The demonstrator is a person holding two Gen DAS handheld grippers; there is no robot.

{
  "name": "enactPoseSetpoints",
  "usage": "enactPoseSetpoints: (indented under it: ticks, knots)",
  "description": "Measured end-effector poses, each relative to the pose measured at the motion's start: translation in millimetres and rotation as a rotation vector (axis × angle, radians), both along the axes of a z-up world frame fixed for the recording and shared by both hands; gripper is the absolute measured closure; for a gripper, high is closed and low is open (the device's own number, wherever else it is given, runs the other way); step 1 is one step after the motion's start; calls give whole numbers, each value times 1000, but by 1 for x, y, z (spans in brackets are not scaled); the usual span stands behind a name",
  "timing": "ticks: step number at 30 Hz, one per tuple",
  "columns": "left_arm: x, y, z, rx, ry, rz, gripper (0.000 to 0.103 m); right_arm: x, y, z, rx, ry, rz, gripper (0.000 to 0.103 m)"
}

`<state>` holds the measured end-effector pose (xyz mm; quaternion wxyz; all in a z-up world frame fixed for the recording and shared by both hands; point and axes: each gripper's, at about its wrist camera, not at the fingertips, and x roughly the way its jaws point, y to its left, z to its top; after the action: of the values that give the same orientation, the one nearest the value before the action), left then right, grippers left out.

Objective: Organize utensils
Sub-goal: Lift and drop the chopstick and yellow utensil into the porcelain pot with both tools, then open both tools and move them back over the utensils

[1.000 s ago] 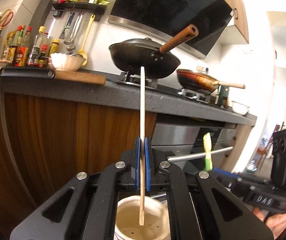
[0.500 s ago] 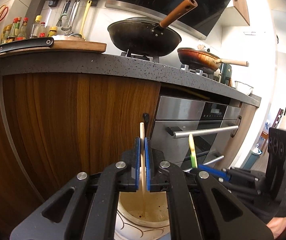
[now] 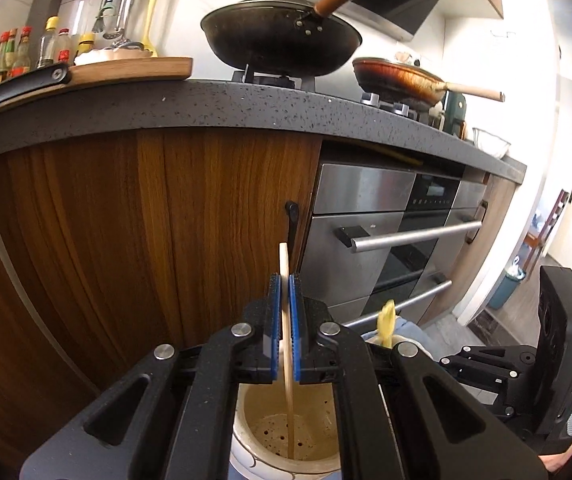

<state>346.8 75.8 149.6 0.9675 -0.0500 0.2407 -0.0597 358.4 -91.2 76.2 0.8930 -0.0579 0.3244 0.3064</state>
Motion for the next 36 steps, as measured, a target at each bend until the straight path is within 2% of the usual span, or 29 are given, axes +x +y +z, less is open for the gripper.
enactPoseSetpoints:
  ticks: [3,6,8,11,12,19,22,24,28,36]
  knots:
    - [0,-5,1,29,16,10,99,0,2,0,-20,4,-1,92]
    - [-2,-5,-1,27,21,7,97,-1,2,1,-24,8,-2,92]
    - [-6,-4,-2,20,18,8,95,0,1,2,-23,6,-1,89]
    - [-14,0,0,6,0,17,76,-5,-6,5,-5,-4,0,86]
    - [-19,2,2,1,-14,18,72,-6,-9,7,2,-7,-3,85]
    - [-63,13,9,-16,-85,18,60,-35,-41,27,70,-72,-5,74]
    - [-86,16,6,-19,-100,19,57,-49,-53,28,68,-80,-4,73]
    - [-101,18,2,-28,-104,25,51,-58,-61,26,58,-84,-5,70]
    - [-122,16,-17,-30,-63,20,49,-73,-75,15,54,-75,-15,63]
    - [-145,5,-74,-28,78,19,49,-100,-99,-23,56,4,-48,62]
